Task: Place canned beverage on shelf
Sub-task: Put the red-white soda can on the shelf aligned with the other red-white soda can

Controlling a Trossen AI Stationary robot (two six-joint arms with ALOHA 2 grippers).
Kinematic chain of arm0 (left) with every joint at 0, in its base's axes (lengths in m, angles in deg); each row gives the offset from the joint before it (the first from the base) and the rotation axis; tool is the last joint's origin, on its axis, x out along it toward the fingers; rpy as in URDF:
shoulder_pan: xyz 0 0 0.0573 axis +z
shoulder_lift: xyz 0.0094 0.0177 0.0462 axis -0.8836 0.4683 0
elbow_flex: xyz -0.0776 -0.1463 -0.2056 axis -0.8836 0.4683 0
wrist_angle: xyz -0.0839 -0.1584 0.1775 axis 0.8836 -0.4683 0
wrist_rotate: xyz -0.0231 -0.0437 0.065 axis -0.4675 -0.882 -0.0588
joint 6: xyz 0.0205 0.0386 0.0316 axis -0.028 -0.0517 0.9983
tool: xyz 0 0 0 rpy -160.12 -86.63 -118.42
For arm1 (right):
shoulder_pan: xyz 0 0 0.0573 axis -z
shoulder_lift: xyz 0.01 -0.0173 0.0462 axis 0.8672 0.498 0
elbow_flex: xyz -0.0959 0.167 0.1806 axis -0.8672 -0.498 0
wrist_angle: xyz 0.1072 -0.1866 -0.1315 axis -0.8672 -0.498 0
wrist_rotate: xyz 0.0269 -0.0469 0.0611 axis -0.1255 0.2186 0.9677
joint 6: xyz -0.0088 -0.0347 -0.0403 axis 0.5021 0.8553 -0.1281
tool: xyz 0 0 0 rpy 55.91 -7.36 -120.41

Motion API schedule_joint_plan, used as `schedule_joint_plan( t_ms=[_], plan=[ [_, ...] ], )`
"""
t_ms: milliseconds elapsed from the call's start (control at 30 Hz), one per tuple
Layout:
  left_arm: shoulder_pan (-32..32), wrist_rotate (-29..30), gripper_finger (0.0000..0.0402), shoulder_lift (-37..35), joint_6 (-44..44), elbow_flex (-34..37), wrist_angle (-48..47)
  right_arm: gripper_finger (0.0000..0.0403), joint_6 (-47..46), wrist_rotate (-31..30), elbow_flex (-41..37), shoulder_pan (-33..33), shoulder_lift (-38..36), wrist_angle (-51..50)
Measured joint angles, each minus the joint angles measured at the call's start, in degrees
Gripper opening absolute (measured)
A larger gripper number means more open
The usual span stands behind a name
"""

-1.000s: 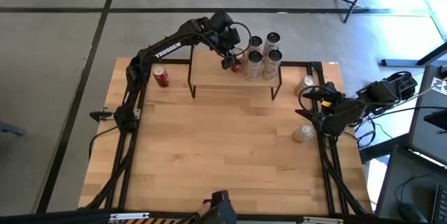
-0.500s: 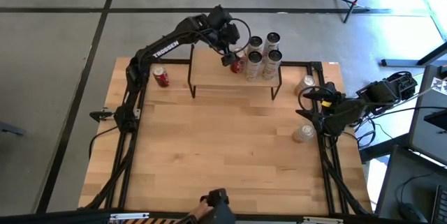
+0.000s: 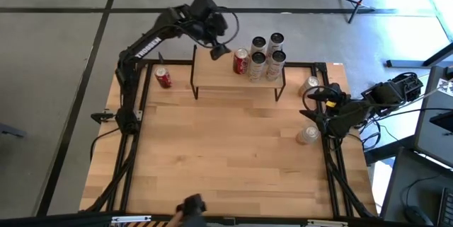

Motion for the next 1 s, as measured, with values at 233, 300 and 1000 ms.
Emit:
schedule_joint_plan(
  t_ms=[233, 300, 1000],
  plan=[
    [5.63, 2.45, 0.0379, -3.87, -4.59, 0.07, -11.13, 0.0365, -0.02, -1.50, 0.00, 0.00, 0.00, 0.02],
    [7.13, 4.57, 0.0379, -5.28, -6.31, 0.07, -13.03, 0.0365, 0.00, -1.52, 0.00, 0.00, 0.00, 0.00],
    [16.05, 20.91, 0.0379, -24.77, -26.25, 37.69, -17.04, 0.0365, 0.24, -1.54, 0.00, -0.02, 0.00, -0.05]
  ],
)
